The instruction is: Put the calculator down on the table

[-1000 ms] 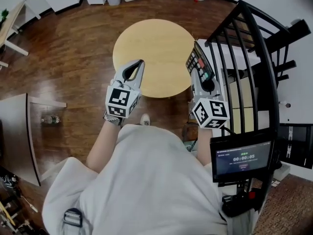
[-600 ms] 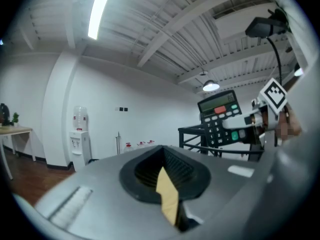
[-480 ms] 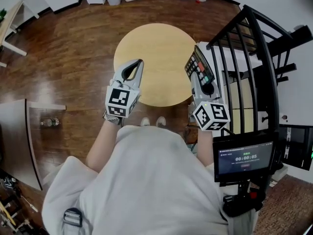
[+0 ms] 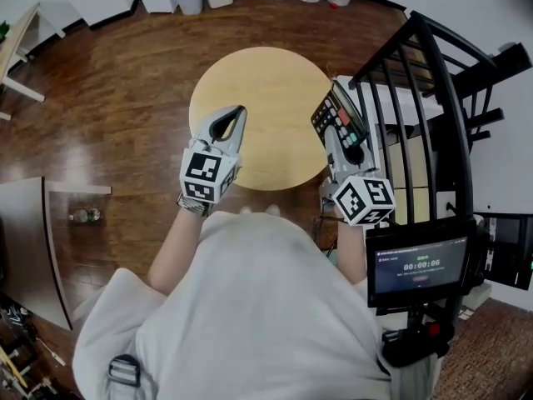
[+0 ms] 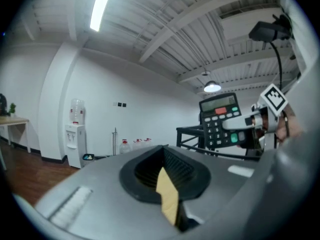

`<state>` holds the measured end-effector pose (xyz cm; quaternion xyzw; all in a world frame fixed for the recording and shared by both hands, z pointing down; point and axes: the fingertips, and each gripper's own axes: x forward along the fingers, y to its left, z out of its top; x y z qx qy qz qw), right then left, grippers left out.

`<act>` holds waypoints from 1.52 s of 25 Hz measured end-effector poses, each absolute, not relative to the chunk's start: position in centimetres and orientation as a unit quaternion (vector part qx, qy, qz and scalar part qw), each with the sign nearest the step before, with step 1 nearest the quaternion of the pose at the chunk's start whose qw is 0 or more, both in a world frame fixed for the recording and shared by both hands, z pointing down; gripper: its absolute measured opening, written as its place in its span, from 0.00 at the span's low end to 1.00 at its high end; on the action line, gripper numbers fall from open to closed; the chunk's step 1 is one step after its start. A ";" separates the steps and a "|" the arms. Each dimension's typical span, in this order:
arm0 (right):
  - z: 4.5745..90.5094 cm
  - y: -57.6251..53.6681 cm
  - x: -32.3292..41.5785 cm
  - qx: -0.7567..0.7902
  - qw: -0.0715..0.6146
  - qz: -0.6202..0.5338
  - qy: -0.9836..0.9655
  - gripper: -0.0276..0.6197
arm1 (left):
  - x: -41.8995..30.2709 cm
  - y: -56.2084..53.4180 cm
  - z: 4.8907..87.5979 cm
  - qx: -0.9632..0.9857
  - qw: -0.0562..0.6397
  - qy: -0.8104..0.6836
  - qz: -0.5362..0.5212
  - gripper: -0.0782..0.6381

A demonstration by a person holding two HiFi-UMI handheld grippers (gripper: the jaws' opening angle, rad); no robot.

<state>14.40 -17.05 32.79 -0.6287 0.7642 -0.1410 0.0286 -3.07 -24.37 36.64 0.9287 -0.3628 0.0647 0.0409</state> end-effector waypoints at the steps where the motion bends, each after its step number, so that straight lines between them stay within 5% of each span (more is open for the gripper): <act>1: 32.7 -17.1 14.3 -0.624 0.040 -0.150 0.766 0.16 | -2.8 -24.1 36.6 0.932 0.053 -0.355 0.055 0.12; 11: 32.8 -18.4 12.6 -0.579 0.104 -0.224 0.777 0.16 | 0.8 -22.3 38.8 0.938 0.152 -0.308 0.053 0.13; 14: 32.6 -19.0 12.1 -0.548 0.135 -0.255 0.785 0.16 | 1.6 -22.5 38.9 0.921 0.274 -0.278 -0.013 0.15; 17: 32.8 -19.3 11.2 -0.517 0.156 -0.279 0.794 0.16 | 1.6 -22.5 38.6 0.882 0.393 -0.241 -0.098 0.31; 19: 33.3 -19.9 10.2 -0.499 0.162 -0.296 0.799 0.16 | 1.3 -22.6 38.6 0.862 0.432 -0.227 -0.134 0.33; 30: 34.9 -21.2 7.6 -0.402 0.154 -0.356 0.829 0.16 | 1.7 -21.8 39.1 0.789 0.540 -0.187 -0.226 0.37; 38: 39.1 -23.4 9.7 -0.388 0.110 -0.389 0.828 0.17 | 3.2 -23.5 43.4 0.764 0.565 -0.241 -0.197 0.26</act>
